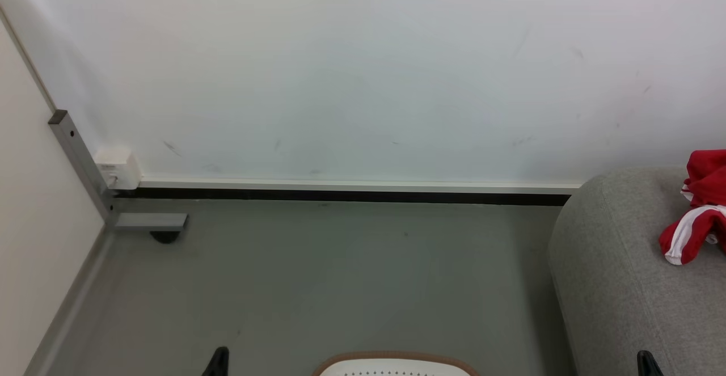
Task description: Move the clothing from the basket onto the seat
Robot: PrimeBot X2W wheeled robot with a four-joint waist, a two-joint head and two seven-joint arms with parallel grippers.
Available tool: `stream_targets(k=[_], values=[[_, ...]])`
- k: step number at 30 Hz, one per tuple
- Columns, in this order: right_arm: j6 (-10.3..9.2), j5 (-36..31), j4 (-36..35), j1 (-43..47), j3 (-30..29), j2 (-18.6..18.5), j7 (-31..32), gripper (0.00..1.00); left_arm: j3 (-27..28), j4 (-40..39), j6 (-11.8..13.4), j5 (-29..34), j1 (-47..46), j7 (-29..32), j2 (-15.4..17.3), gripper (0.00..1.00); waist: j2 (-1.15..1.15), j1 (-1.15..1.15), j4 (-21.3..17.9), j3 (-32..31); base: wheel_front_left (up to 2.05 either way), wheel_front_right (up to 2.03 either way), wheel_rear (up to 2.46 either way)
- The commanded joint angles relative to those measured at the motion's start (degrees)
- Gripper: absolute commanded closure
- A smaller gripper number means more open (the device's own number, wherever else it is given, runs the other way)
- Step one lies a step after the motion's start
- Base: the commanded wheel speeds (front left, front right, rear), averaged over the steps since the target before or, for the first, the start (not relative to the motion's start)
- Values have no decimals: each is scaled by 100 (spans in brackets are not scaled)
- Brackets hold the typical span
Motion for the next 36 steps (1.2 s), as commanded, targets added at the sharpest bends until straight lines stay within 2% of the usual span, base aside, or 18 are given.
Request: stream_targets(k=[1, 17, 36], values=[[-1, 324, -63, -140, -38, -46, 69, 100, 113, -87, -42, -321, -136, 69, 6, 100, 0, 0, 0, 9, 0, 0, 0], [-2, 2004, -67, -411, -12, -63, 457, 100, 466, -179, -192, -1798, -297, 484, -132, 100, 0, 0, 6, 85, 0, 0, 0], [-4, 3629, -26, -712, -21, -80, 864, 100, 822, -249, -343, -3234, -469, 902, -266, 100, 0, 0, 14, 174, 0, 0, 0]])
